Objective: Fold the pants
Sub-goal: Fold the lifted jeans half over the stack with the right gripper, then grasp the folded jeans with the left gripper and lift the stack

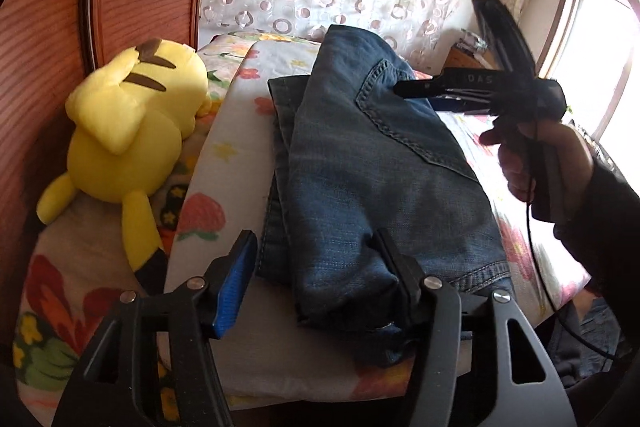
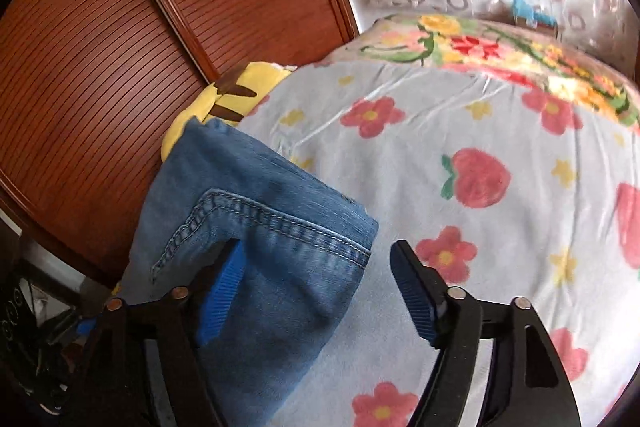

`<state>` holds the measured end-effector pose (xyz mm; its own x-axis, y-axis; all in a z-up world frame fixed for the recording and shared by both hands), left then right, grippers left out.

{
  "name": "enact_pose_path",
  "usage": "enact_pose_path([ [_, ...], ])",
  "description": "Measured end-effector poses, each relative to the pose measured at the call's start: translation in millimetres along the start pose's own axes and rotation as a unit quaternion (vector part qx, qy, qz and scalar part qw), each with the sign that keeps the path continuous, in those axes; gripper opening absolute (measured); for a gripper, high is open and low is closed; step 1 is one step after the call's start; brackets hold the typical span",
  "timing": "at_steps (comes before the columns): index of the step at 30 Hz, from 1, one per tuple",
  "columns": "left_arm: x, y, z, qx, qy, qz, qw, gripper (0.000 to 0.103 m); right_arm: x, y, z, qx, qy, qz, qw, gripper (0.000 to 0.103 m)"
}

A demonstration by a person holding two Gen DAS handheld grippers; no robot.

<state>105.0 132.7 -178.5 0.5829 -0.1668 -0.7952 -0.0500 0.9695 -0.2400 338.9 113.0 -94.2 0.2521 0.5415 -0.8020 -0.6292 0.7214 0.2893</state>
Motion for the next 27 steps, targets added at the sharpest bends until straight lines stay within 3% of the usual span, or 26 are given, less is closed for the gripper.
enact_pose_path([
  [5,1,1,-4,-0.024,-0.005,-0.025,0.9994,0.060,19,-2,11,0.004,0.007,0.037,0.999,0.077],
  [6,0,0,-4,-0.026,-0.005,-0.025,0.9993,0.060,22,0,12,-0.001,0.008,0.042,0.999,0.072],
  [8,-1,-2,-5,-0.025,-0.006,-0.036,0.9990,0.047,26,3,12,-0.011,0.008,0.036,0.999,0.063],
  [10,-4,-6,-7,-0.026,-0.008,-0.046,0.9986,0.037,22,7,12,-0.029,0.002,0.036,0.999,0.041],
  [13,-7,-9,-5,-0.017,-0.014,-0.037,0.9991,0.029,12,19,13,-0.056,-0.012,0.036,0.998,0.025],
  [15,-15,-12,-3,-0.017,-0.023,-0.035,0.9990,0.026,0,28,15,-0.082,-0.030,0.016,0.996,0.023],
  [20,-37,-15,10,-0.005,-0.046,-0.030,0.9985,0.025,-32,46,28,-0.118,-0.076,0.023,0.990,0.022],
  [27,-51,-5,63,0.015,-0.076,-0.006,0.9970,0.025,-36,37,76,-0.140,-0.113,0.021,0.983,0.022],
])
Point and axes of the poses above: each gripper's, at about its wrist camera, not at the fingertips, and x roughly the way its jaws point, y to its left, z to its top, the point moved 10 cm from there along x, roughly the way its jaws point, and after that the axes turned 11 degrees about y, right-handed, at the moved point
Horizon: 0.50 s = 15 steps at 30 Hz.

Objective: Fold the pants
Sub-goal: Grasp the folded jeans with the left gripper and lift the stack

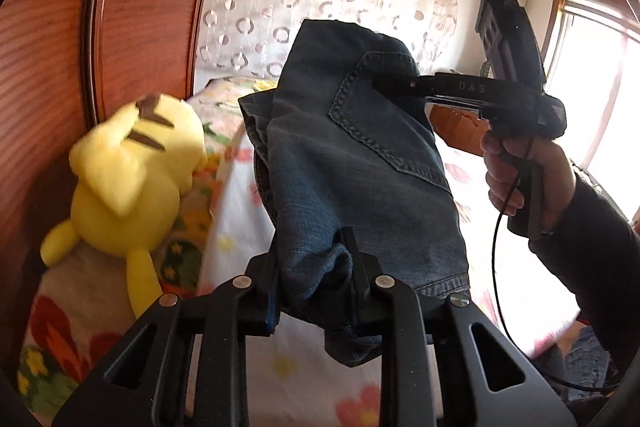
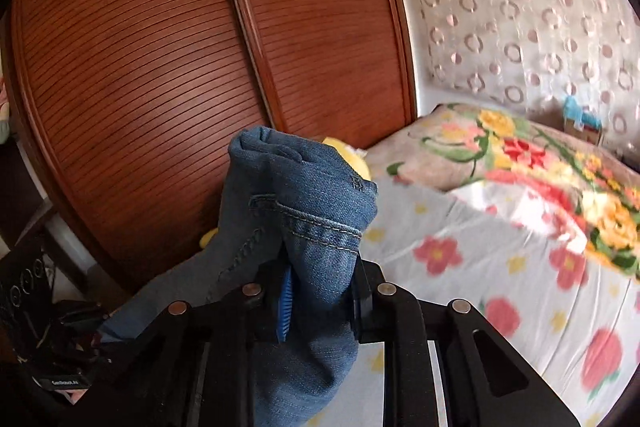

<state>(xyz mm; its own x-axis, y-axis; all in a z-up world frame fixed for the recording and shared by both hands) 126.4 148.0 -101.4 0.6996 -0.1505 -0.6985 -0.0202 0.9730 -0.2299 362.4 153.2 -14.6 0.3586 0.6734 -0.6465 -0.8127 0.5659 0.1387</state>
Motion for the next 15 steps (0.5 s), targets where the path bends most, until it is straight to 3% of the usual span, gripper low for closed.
enact_pose_path([
  [15,75,27,97,0.043,0.012,0.026,0.9987,0.025,74,-71,68,0.027,0.001,-0.030,0.999,0.022],
])
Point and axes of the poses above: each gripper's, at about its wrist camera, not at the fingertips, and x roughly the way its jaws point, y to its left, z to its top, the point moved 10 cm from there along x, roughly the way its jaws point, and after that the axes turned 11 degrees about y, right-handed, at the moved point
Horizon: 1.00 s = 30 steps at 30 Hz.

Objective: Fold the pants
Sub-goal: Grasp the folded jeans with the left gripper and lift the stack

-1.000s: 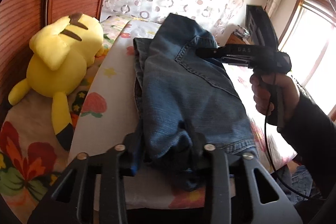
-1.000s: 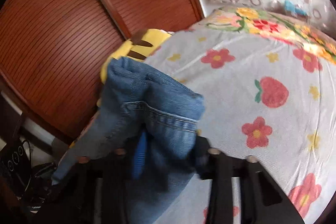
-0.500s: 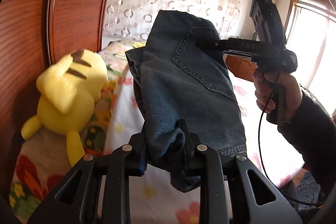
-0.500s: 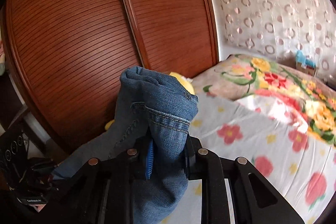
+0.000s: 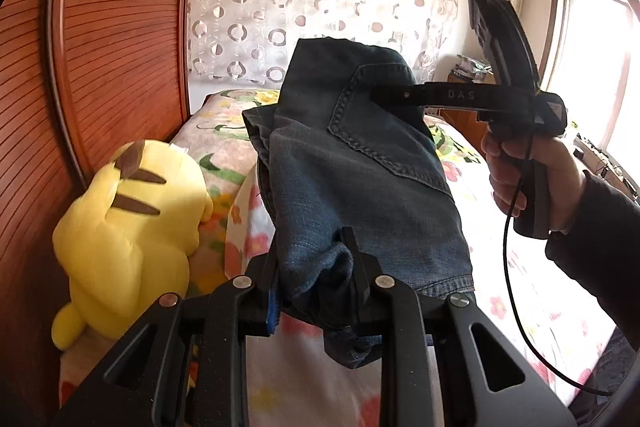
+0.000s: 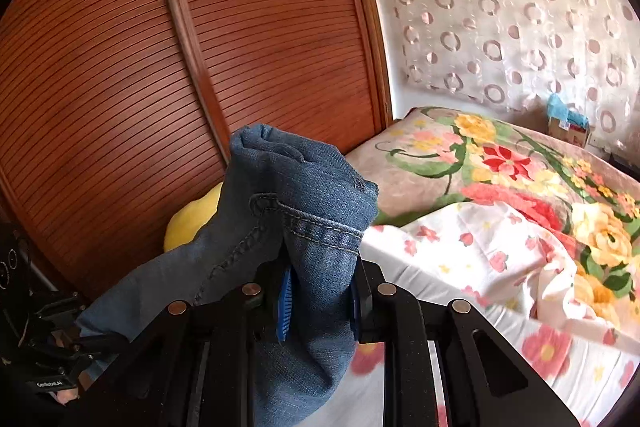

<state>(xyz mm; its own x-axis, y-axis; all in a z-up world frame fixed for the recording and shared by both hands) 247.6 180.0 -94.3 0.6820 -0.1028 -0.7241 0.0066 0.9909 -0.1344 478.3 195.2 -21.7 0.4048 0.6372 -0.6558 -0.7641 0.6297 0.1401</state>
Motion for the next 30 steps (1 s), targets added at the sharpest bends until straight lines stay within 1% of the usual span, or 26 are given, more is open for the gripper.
enact_pose_path([
  [4,19,9,14,-0.003,0.005,0.002,1.0000,0.025,24,-11,13,0.003,0.003,-0.002,1.000,0.022],
  [6,28,14,16,-0.005,0.012,0.006,0.9999,0.025,37,-18,18,0.005,0.007,0.002,1.000,0.023],
  [8,39,18,13,-0.005,0.023,0.018,0.9996,0.025,58,-23,20,0.003,0.019,0.003,1.000,0.025],
  [9,46,21,10,-0.006,0.032,0.024,0.9992,0.025,66,-26,22,0.003,0.027,0.002,1.000,0.028],
  [11,59,28,1,-0.011,0.052,0.034,0.9980,0.025,89,-32,15,0.007,0.058,-0.004,0.998,0.032],
  [12,63,31,-2,-0.015,0.058,0.033,0.9976,0.025,99,-35,10,0.012,0.076,-0.008,0.997,0.038],
  [13,66,33,-6,-0.021,0.063,0.031,0.9973,0.026,106,-41,4,0.021,0.085,-0.017,0.996,0.040],
  [15,67,35,-8,-0.026,0.065,0.023,0.9973,0.026,104,-48,1,0.035,0.073,-0.020,0.997,0.045],
  [16,67,35,-9,-0.028,0.066,0.021,0.9972,0.026,100,-51,1,0.041,0.064,-0.017,0.997,0.045],
  [19,72,36,-8,-0.026,0.069,0.023,0.9970,0.027,84,-57,3,0.041,0.033,-0.029,0.998,0.045],
  [20,73,36,-9,-0.025,0.071,0.024,0.9969,0.027,82,-57,4,0.039,0.032,-0.028,0.998,0.045],
  [21,73,36,-10,-0.024,0.071,0.025,0.9969,0.027,84,-53,3,0.035,0.036,-0.026,0.998,0.036],
  [22,73,36,-10,-0.024,0.071,0.025,0.9969,0.028,86,-51,3,0.030,0.041,-0.027,0.998,0.034],
  [23,73,37,-11,-0.026,0.070,0.025,0.9969,0.028,87,-50,1,0.026,0.044,-0.032,0.998,0.034],
  [25,73,37,-11,-0.028,0.069,0.023,0.9969,0.029,96,-52,-2,0.020,0.063,-0.059,0.996,0.033],
  [27,71,36,-10,-0.029,0.068,0.025,0.9969,0.030,109,-58,-6,0.030,0.083,-0.074,0.993,0.033],
  [30,70,36,-10,-0.031,0.067,0.030,0.9968,0.032,108,-56,-10,0.036,0.079,-0.081,0.993,0.033],
])
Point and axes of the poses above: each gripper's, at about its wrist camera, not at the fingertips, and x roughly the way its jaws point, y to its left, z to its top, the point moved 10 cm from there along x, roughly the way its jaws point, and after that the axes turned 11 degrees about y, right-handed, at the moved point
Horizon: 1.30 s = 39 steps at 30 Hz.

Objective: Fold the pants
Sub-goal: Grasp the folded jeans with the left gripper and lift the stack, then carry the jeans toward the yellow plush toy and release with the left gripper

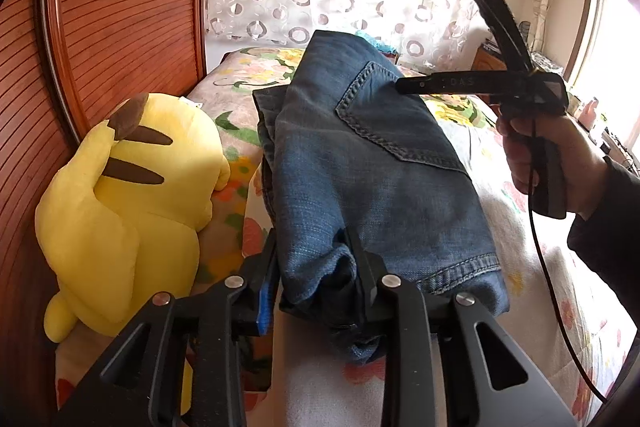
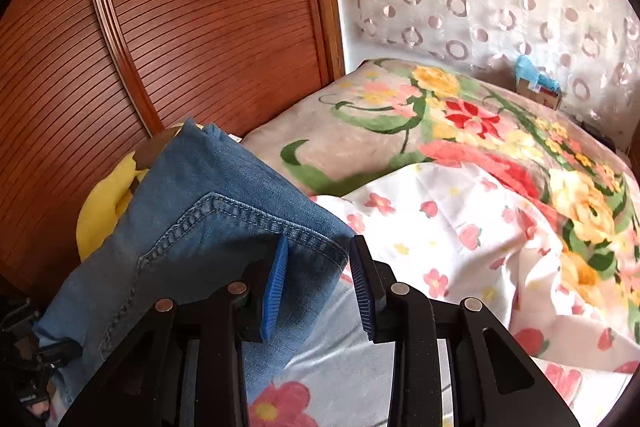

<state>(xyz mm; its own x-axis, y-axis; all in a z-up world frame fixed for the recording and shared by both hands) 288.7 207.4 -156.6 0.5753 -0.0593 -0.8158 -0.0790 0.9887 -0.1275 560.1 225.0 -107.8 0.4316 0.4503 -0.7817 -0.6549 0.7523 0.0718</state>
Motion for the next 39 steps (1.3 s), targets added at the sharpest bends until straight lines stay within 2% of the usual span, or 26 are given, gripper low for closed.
enact_pose_path([
  [2,-3,2,0,-0.003,0.000,0.007,1.0000,0.038,-9,3,-4,0.004,-0.003,0.004,1.000,0.033],
  [6,-17,6,3,-0.003,-0.019,0.027,0.9995,0.042,-42,14,-16,-0.006,-0.020,0.004,1.000,0.033],
  [12,-43,0,6,0.003,-0.040,0.044,0.9982,0.044,-103,24,-55,-0.020,-0.046,0.009,0.999,0.033],
  [16,-62,-10,8,0.011,-0.058,0.048,0.9971,0.051,-138,34,-83,-0.028,-0.054,0.019,0.998,0.033],
  [21,-78,-26,9,0.024,-0.070,0.047,0.9962,0.056,-178,39,-119,-0.025,-0.068,0.020,0.997,0.033],
  [26,-92,-49,7,0.039,-0.084,0.039,0.9950,0.077,-213,38,-151,-0.023,-0.078,0.014,0.997,0.033],
  [28,-96,-58,5,0.042,-0.085,0.033,0.9950,0.081,-227,38,-164,-0.022,-0.081,0.010,0.996,0.033],
  [30,-100,-69,3,0.048,-0.083,0.026,0.9950,0.081,-238,39,-172,-0.022,-0.085,0.006,0.996,0.033],
  [34,-109,-84,0,0.052,-0.092,0.018,0.9943,0.103,-258,38,-188,-0.019,-0.092,0.000,0.996,0.033],
  [39,-125,-101,-2,0.058,-0.104,0.015,0.9927,0.103,-277,38,-203,-0.012,-0.100,-0.006,0.995,0.033],
])
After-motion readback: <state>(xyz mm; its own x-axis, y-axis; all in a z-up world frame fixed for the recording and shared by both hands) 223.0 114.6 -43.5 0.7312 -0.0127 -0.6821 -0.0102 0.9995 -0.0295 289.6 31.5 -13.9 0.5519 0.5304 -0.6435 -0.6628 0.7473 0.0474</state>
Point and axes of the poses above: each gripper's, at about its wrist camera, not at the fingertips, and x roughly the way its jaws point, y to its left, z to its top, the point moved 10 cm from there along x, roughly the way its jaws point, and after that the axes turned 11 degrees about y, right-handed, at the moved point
